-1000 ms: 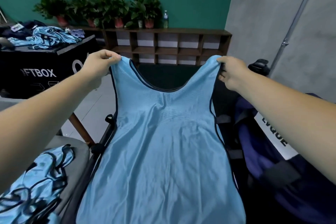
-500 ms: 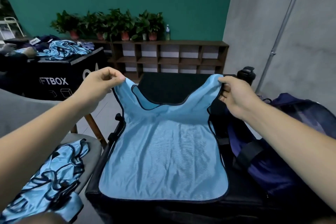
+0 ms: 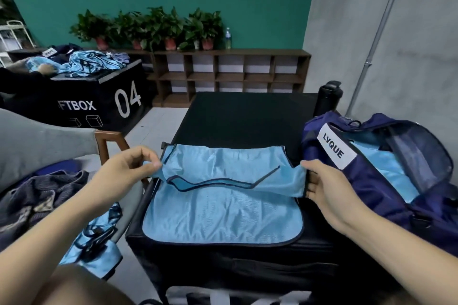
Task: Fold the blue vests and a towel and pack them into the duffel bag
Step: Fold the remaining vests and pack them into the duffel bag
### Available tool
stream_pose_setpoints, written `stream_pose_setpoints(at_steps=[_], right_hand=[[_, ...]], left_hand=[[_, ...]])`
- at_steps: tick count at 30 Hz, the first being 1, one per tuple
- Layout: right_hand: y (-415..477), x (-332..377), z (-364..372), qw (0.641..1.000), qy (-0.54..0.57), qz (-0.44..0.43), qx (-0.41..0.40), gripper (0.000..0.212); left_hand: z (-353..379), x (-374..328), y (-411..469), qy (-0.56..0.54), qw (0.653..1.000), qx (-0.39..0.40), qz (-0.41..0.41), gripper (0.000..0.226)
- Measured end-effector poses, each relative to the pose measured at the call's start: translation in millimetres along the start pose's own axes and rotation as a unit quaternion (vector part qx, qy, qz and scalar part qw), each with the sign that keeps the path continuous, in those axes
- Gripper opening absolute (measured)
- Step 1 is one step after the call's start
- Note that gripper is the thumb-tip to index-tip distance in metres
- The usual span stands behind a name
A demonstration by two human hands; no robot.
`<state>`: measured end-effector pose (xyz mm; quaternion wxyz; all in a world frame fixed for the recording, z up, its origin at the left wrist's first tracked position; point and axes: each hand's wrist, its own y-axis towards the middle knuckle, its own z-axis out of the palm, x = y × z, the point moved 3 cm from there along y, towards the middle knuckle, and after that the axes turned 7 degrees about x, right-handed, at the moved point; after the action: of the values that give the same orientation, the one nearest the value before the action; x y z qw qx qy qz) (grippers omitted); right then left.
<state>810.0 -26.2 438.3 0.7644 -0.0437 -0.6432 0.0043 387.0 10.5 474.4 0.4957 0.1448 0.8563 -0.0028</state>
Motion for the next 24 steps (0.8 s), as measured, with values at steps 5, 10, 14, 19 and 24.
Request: stream_pose_setpoints(at_steps=[5,10,14,19,24], right_hand=[[-4,-19,-5,0.994,-0.098,0.049,0.01,0.036],[-8,-28,-7,0.967,-0.247,0.048,0.045,0.034],[-20,-14,-2,0.944,-0.323,0.019,0.056,0.04],[-23,-18,-7,0.886,-0.455,0.067,0.054,0.018],[-25,-20,-8,0.803,-0.58,0.096,0.098,0.031]], left_hand=[[7,19,-13,0.034,0.997,0.063,-0.014,0.011],[9,26,-19,0.078,0.988,0.131,-0.026,0.008],[8,31,-20,0.047,0.985,0.166,-0.029,0.014],[10,44,-22,0.076,0.957,0.268,-0.083,0.024],[17,49,-18,0.11,0.943,0.296,-0.106,0.029]])
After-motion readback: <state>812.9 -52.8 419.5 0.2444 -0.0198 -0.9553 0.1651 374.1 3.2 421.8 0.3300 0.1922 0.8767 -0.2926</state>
